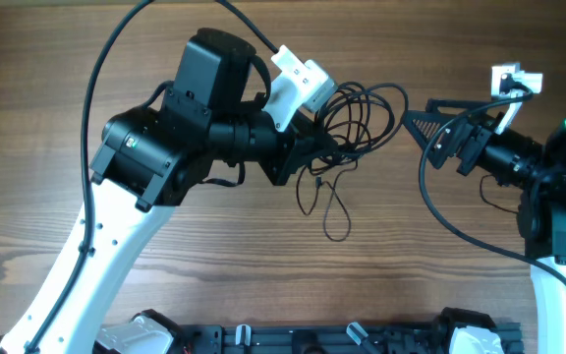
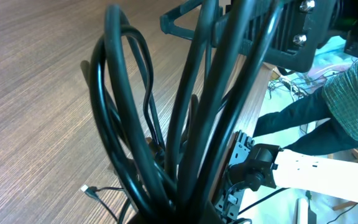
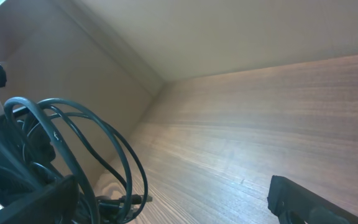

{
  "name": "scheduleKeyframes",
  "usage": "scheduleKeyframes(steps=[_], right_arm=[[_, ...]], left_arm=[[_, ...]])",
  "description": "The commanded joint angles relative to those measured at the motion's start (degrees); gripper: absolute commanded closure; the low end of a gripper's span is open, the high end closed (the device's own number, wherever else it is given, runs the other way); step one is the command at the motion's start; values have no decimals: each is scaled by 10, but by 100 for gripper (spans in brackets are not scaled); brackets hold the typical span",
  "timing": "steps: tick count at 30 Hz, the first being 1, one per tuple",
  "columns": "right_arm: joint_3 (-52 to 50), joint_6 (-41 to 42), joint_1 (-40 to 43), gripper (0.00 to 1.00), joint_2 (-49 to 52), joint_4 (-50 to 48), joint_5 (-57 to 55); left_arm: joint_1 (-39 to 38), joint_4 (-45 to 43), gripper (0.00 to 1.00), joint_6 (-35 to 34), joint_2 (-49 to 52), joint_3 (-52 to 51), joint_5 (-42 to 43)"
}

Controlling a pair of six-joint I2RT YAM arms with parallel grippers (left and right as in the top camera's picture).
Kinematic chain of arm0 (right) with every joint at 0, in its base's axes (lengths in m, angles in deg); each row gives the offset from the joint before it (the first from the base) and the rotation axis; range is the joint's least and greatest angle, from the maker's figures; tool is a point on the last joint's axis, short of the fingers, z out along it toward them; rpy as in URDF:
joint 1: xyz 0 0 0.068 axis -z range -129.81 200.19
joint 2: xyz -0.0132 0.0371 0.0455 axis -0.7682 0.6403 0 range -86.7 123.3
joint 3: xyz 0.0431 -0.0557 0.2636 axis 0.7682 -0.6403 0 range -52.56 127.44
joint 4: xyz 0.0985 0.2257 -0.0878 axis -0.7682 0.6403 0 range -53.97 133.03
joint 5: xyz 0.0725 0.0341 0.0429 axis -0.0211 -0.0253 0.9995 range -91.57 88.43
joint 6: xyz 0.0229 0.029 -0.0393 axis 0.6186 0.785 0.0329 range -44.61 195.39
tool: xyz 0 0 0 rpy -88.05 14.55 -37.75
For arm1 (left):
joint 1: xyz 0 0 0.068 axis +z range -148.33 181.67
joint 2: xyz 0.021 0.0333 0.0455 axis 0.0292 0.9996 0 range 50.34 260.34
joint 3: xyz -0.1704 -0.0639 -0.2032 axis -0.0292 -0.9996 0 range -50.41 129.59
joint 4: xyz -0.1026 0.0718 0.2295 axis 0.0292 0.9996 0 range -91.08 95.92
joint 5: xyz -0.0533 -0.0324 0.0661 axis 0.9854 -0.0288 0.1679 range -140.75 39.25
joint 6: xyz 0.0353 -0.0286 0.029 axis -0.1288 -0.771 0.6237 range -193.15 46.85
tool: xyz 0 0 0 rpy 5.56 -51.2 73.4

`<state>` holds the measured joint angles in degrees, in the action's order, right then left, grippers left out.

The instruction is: Untangle cables

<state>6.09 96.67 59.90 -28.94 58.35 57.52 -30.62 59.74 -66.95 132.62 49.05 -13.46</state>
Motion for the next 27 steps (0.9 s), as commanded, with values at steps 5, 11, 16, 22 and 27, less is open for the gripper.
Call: scheduleKeyframes(steps=[5,11,16,22,27], right_arm=[[9,-36,3,0,-6,-9,86],[9,-59,3,0,-6,-6,107],[9,-59,3,1,-6,-6,107],[9,-60,3,12,-7,-10,110],[9,-75,3,25,-7,-54,194]], left_arm=[[-1,-15,96,11,-1,7,19],[-1,-15,96,9,-1,7,19],[-1,-22,96,-9,-1,7,19],[-1,-18,96,-45,-1,7,-95],[-1,-19,96,-82,-1,7,-130]])
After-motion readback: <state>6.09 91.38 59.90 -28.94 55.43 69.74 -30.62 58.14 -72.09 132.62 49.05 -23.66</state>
